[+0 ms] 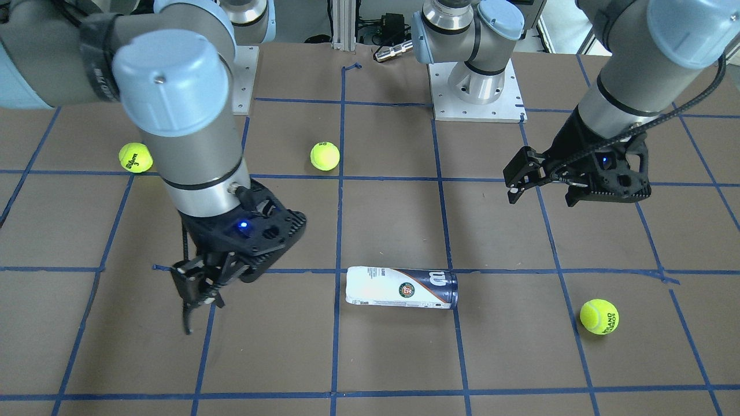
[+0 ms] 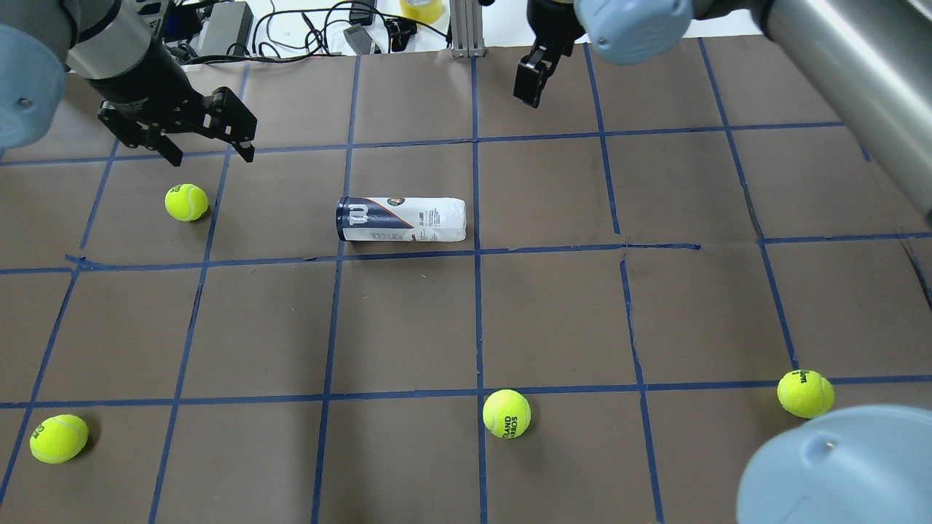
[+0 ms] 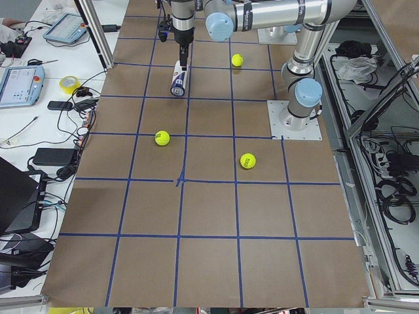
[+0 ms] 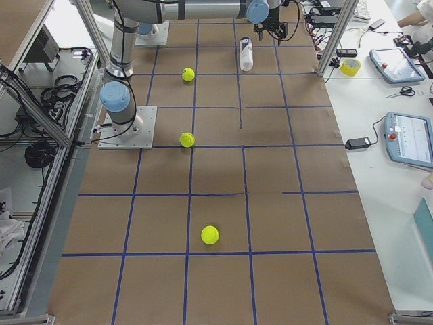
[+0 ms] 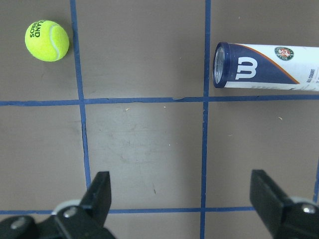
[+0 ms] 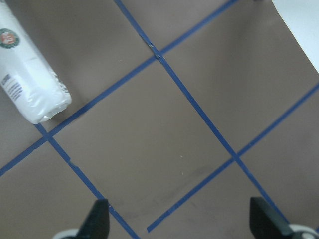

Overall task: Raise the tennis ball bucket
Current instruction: 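Lay the can on its side, open the right gripper and withdraw, then reach the left gripper to the can's navy lid end and close on it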

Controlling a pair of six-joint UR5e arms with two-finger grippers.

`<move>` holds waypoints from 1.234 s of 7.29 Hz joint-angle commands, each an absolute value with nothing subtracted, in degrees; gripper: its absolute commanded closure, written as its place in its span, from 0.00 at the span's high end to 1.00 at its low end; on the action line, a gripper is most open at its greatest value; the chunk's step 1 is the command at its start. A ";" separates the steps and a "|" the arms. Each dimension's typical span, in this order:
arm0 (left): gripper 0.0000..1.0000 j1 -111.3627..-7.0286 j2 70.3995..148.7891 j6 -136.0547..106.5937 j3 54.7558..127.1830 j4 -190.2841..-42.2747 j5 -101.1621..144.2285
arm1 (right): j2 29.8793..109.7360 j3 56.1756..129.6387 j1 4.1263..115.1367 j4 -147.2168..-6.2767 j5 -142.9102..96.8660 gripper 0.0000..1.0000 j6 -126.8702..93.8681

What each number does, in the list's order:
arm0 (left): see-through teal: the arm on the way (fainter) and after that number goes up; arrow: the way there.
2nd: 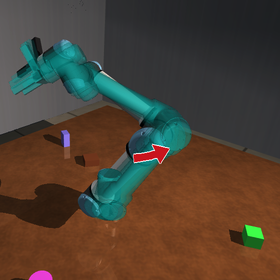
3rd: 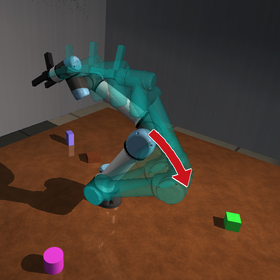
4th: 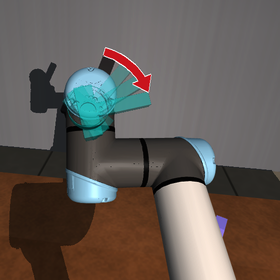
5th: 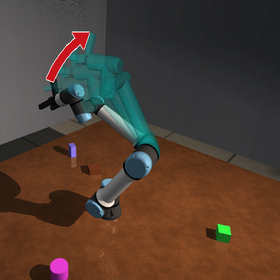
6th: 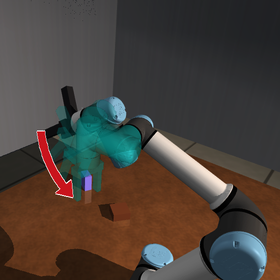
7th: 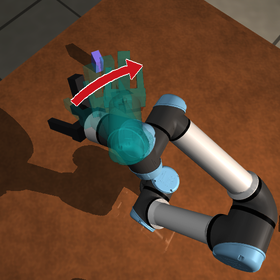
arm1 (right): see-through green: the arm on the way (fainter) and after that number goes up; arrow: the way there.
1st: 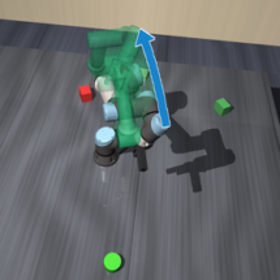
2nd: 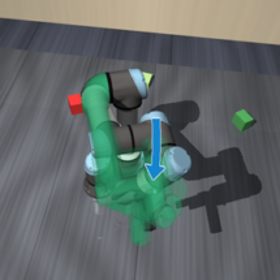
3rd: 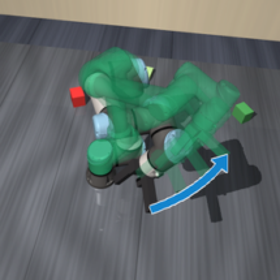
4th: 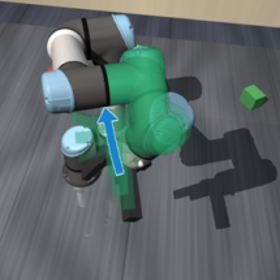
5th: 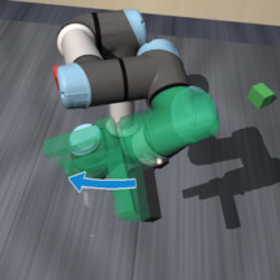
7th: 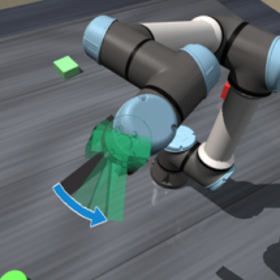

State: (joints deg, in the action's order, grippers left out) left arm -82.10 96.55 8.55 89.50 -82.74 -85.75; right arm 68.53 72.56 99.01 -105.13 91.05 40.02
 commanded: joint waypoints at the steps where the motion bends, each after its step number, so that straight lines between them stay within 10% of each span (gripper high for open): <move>1: 1.00 -82.09 102.01 8.96 90.08 -78.86 -78.26 | 78.00 82.03 95.10 -104.68 91.58 0.98 20.93; 9: 1.00 -79.01 116.01 11.34 95.01 -68.99 -61.08 | 92.11 91.23 93.16 -96.68 91.49 1.00 -7.03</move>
State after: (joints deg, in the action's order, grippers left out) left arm -79.14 114.43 11.25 94.66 -69.50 -61.56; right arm 91.82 91.14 93.15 -97.00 91.39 -6.96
